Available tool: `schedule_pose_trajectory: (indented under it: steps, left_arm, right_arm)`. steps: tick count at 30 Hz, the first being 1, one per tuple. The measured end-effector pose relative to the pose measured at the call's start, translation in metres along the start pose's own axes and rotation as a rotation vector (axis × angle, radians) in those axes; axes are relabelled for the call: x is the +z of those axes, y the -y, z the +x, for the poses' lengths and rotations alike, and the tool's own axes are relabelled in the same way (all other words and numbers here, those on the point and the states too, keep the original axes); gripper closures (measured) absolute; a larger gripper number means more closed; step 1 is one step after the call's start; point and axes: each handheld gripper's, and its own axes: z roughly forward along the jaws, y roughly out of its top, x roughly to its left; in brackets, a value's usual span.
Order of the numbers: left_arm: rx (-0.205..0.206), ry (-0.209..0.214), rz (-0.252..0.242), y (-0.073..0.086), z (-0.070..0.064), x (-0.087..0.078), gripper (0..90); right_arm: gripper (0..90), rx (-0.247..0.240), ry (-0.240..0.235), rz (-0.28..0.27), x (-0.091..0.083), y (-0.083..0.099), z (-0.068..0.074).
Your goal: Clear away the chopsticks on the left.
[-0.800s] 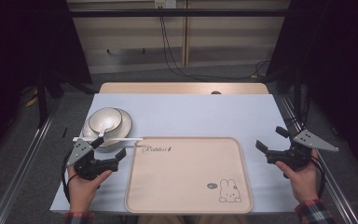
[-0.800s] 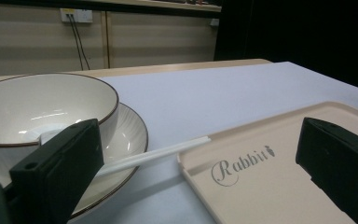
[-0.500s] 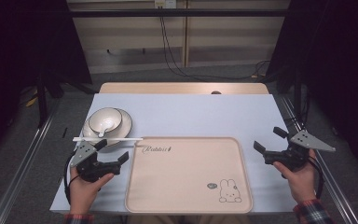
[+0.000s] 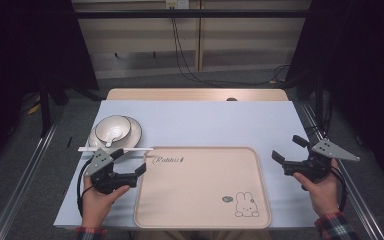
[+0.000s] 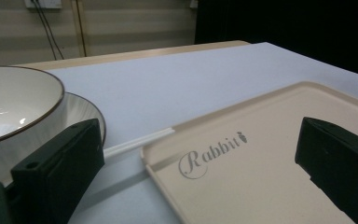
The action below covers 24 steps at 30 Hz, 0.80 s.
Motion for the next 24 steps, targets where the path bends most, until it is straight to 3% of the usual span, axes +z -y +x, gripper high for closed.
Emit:
schedule_pose_trajectory:
  steps: [7, 13, 15, 24]
  left_arm:
    - [0.0, 0.027, 0.004, -0.005, -0.006, 0.013, 1.2]
    - [0.034, 0.058, 0.021, -0.02, -0.011, 0.022, 2.0]
    - [0.021, 0.069, 0.017, -0.023, -0.012, 0.026, 2.0]
    - [0.035, 0.08, 0.069, -0.028, -0.013, 0.04, 2.2]
  right_arm:
    - [0.7, -0.008, -0.013, 0.002, -0.001, 0.0, 0.001]
    - [0.7, -0.004, -0.013, -0.009, -0.003, -0.001, 0.0]
    - [0.7, -0.008, -0.01, -0.01, -0.003, -0.001, 0.001]
    - [0.7, 0.001, -0.023, -0.003, -0.003, -0.001, 0.003]
